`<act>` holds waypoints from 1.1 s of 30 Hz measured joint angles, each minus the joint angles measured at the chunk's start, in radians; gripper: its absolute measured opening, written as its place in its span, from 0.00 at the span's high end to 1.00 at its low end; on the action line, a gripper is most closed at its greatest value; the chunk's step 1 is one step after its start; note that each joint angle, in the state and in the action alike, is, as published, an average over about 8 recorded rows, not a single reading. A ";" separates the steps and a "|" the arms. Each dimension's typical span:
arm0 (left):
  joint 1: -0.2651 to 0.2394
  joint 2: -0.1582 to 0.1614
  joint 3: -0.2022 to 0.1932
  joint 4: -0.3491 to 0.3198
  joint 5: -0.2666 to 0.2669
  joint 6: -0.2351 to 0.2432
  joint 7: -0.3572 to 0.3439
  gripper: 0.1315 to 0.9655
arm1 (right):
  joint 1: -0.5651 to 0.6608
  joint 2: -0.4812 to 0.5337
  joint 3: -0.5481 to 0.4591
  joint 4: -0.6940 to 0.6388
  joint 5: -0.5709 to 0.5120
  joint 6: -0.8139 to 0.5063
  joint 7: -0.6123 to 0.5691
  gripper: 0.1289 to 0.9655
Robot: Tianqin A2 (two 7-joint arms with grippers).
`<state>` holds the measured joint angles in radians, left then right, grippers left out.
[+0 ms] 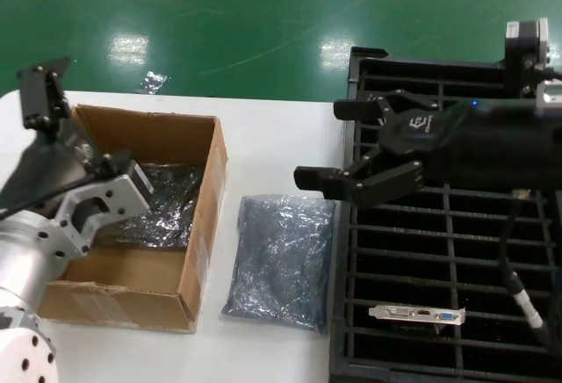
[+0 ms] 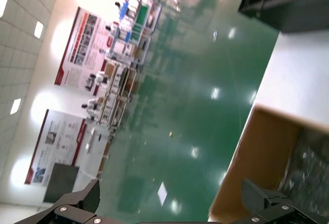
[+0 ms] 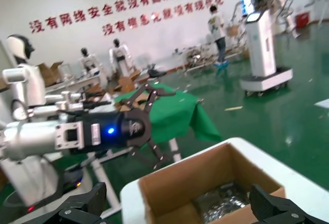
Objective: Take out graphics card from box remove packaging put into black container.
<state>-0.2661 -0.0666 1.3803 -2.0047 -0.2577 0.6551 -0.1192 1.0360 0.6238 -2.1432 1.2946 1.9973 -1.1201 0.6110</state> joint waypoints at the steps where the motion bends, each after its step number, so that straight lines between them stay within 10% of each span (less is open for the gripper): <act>1: 0.004 -0.003 0.003 0.006 -0.022 -0.009 0.002 0.00 | -0.015 -0.005 0.008 0.004 -0.003 0.016 -0.009 0.00; 33: 0.130 -0.114 0.107 0.198 -0.753 -0.320 0.058 0.00 | -0.506 -0.158 0.265 0.149 -0.097 0.548 -0.299 0.00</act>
<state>-0.1360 -0.1807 1.4876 -1.8070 -1.0111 0.3347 -0.0608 0.5299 0.4656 -1.8778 1.4440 1.9007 -0.5725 0.3124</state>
